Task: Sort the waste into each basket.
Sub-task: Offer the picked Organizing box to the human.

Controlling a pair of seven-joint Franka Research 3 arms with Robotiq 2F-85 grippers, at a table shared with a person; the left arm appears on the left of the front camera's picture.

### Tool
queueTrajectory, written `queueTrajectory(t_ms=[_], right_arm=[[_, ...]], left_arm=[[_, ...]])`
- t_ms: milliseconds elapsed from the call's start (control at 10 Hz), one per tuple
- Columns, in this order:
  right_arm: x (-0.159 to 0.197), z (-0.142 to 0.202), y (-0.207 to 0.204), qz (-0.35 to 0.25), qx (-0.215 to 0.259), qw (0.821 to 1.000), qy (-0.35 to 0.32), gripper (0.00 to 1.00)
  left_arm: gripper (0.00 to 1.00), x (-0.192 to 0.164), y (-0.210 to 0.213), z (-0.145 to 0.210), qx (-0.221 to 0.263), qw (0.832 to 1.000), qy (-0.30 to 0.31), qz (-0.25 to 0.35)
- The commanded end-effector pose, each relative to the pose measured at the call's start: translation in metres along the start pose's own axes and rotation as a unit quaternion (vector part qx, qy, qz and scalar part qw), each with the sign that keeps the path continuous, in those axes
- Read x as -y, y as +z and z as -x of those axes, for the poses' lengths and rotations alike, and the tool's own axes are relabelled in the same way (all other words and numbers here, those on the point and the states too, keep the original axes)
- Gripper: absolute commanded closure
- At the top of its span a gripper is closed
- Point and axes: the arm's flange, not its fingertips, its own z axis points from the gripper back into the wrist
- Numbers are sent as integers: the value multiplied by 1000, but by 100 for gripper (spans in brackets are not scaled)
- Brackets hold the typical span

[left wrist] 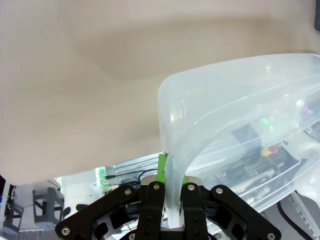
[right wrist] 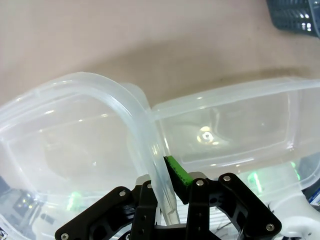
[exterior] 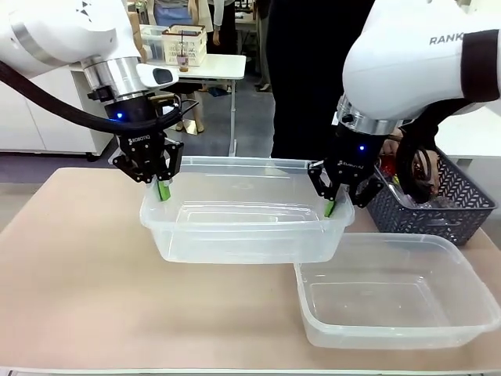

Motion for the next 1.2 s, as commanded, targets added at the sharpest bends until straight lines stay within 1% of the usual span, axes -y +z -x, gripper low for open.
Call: queueTrajectory(t_ms=[0,1100], right_arm=[[3,-3,1,-4,3,1000,-5,94],[3,-3,1,-4,3,1000,-5,94]], left_arm=[[95,3,2,4,-4,1000,-8,4],[95,3,2,4,-4,1000,-8,4]])
